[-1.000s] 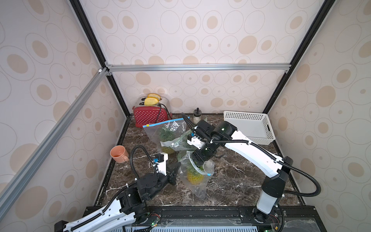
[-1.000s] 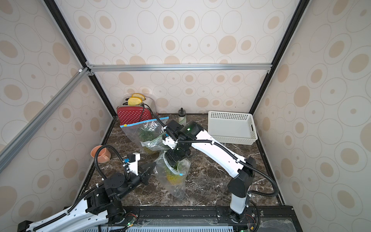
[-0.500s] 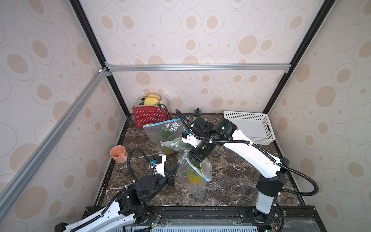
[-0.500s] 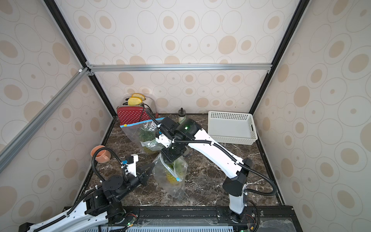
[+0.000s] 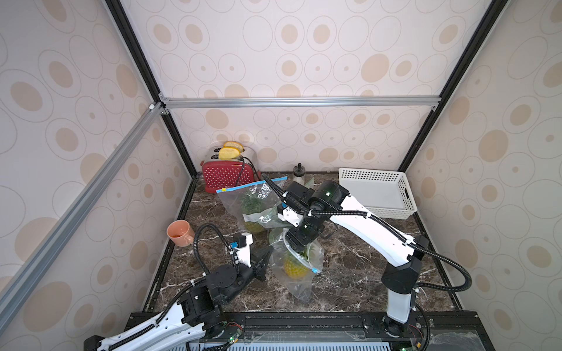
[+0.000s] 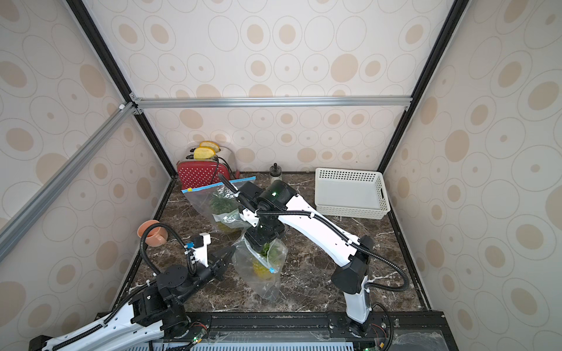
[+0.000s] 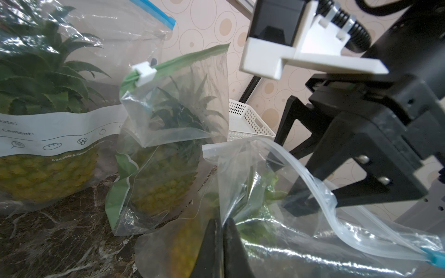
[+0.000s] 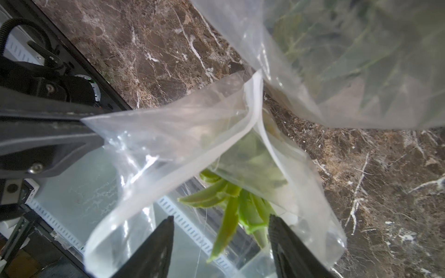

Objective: Open the zip-top bag and take out the pineapple
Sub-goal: Pick up the pineapple from the zipper food storage bag.

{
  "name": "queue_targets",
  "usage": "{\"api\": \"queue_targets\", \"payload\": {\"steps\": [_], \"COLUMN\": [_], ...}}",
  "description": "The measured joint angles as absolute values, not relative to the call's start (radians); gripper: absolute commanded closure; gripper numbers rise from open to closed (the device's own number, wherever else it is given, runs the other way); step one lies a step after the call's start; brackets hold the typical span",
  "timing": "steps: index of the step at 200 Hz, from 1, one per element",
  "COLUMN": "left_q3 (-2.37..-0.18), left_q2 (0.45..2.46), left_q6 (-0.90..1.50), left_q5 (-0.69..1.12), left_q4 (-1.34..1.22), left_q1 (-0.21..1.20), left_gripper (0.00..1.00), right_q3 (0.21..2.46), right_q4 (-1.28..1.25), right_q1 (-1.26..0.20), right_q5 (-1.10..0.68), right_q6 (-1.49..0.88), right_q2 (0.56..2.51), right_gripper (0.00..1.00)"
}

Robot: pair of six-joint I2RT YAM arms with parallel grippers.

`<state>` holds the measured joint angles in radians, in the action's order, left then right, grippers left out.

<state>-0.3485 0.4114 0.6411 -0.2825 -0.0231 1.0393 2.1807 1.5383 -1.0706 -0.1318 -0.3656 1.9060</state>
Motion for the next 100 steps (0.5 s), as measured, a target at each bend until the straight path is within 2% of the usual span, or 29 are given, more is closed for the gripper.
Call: {"api": "queue_targets", "payload": {"steps": [33, 100], "left_q3": [-0.347, -0.3], "left_q2": [0.422, 0.342], "left_q6": [0.641, 0.664], "left_q5": [-0.281, -0.295], "left_q4": [-0.036, -0.021], "left_q1": [1.039, 1.039], "left_gripper": [0.9, 0.89], "right_q3": [2.154, 1.917], "right_q4": [1.538, 1.404], "right_q1": [-1.071, -1.071], "right_q5": [-0.122, -0.138], "right_q6": [-0.37, -0.402], "right_q2": [1.903, 1.893], "right_gripper": [0.3, 0.28]}}
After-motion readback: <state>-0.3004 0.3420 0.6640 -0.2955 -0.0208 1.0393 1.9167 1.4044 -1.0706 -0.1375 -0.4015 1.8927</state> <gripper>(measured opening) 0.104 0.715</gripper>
